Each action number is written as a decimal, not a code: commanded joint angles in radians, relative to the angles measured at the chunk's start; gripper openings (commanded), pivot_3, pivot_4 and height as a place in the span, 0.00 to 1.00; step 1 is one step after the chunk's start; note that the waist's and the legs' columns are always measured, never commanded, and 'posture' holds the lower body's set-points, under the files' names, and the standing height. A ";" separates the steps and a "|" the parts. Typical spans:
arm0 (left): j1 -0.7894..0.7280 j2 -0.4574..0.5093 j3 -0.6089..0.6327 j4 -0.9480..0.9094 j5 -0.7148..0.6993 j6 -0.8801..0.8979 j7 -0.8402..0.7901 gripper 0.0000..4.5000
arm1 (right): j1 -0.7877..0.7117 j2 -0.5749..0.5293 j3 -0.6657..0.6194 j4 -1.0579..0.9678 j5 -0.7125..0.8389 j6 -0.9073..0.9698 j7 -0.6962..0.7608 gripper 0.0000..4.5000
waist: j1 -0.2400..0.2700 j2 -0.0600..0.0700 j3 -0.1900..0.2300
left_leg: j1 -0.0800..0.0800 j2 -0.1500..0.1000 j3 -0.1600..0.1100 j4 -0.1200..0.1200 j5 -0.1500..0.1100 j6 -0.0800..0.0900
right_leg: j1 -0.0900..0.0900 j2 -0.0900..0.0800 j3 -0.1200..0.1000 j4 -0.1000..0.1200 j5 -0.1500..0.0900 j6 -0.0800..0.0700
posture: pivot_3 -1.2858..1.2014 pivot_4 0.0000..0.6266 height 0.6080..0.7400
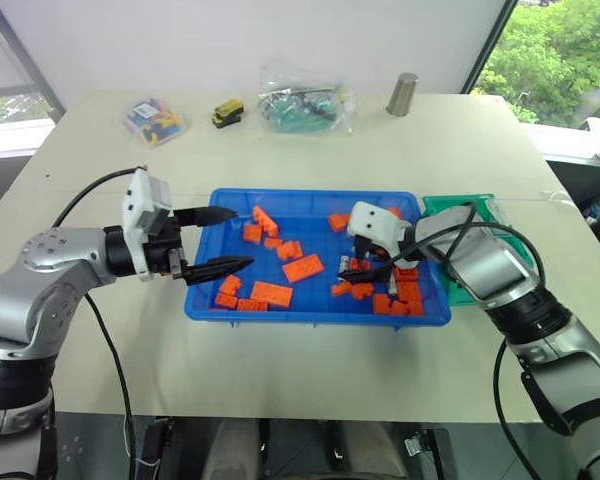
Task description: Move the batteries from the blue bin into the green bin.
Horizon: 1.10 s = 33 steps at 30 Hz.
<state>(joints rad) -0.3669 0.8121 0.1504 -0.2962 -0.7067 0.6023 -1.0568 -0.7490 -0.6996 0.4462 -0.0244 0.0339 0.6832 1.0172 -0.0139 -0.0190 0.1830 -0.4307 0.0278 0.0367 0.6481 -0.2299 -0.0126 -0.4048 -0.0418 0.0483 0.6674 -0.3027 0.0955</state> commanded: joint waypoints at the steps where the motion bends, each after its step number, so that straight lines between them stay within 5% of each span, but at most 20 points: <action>1: -0.013 0.008 0.031 -0.015 -0.003 -0.017 0.004 1.00 | 0.009 -0.018 -0.028 -0.073 0.016 0.034 0.029 0.99 | 0.000 0.000 0.000 | 0.000 0.000 0.000 0.000 0.000 0.000 | 0.000 0.000 0.000 0.000 0.000 0.000 | 0.52 0.24 1.00; 26: -0.016 -0.003 0.024 -0.004 0.015 -0.042 -0.003 1.00 | 0.024 0.015 0.013 0.034 -0.048 -0.074 0.073 0.99 | -0.002 0.000 0.000 | 0.000 0.000 0.000 0.000 0.000 0.000 | 0.000 0.000 0.000 0.000 0.000 0.000 | 0.52 0.24 1.00; 29: -0.013 -0.003 0.026 -0.007 0.015 -0.041 0.000 1.00 | 0.023 0.020 0.006 0.038 -0.044 -0.079 0.080 0.82 | -0.002 0.000 0.000 | 0.001 0.000 0.000 0.000 0.000 0.000 | 0.001 0.000 0.000 0.000 0.000 0.000 | 0.52 0.24 1.00; 32: -0.014 -0.002 0.026 -0.006 0.016 -0.040 0.001 1.00 | 0.026 0.023 -0.006 0.024 -0.033 -0.061 0.085 0.52 | -0.002 0.000 0.000 | 0.001 0.000 0.000 0.000 0.000 0.000 | 0.001 0.000 0.000 0.000 0.000 0.000 | 0.52 0.24 1.00; 33: -0.015 -0.002 0.025 -0.005 0.016 -0.040 0.000 1.00 | 0.028 0.024 -0.010 0.018 -0.030 -0.054 0.085 0.52 | -0.002 0.000 0.000 | 0.001 0.000 0.000 0.000 0.000 0.000 | 0.001 0.000 0.000 0.000 0.000 0.000 | 0.52 0.24 1.00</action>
<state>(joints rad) -0.3763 0.8037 0.1503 -0.2789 -0.6866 0.5774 -1.0598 -0.7183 -0.6803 0.4555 0.0128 0.0023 0.6176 1.1000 -0.0161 -0.0192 0.1829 -0.4301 0.0279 0.0367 0.6482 -0.2299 -0.0126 -0.4042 -0.0416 0.0483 0.6678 -0.3027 0.0956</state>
